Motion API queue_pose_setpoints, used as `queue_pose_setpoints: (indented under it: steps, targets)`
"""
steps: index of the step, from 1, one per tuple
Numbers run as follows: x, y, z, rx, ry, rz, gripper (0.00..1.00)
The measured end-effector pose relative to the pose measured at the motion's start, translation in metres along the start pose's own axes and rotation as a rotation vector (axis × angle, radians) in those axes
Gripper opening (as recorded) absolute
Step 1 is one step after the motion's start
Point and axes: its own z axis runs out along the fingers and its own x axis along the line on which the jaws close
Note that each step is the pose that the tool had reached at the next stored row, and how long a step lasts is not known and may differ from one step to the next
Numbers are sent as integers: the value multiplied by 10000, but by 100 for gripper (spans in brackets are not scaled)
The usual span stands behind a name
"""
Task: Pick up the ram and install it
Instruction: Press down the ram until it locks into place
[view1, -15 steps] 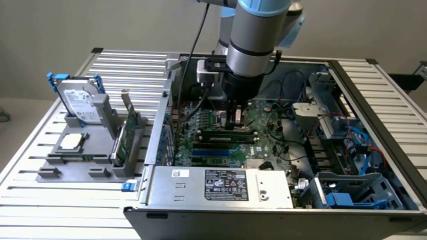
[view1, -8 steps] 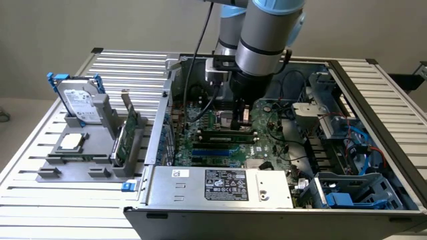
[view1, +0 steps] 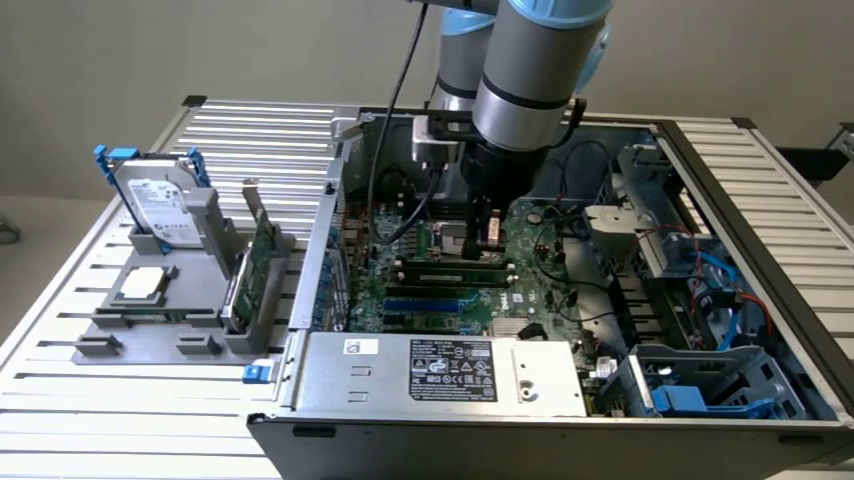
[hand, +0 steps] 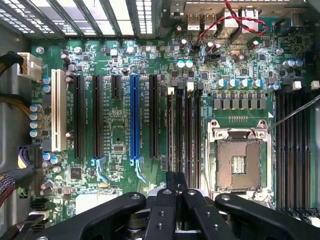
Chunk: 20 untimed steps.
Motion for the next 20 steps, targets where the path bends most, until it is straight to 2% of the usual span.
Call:
queue_pose_setpoints:
  steps: [12,20]
  targets:
    - [0,0,0,1,-2,38,11]
    - [0,0,1,35,-118,1347,11]
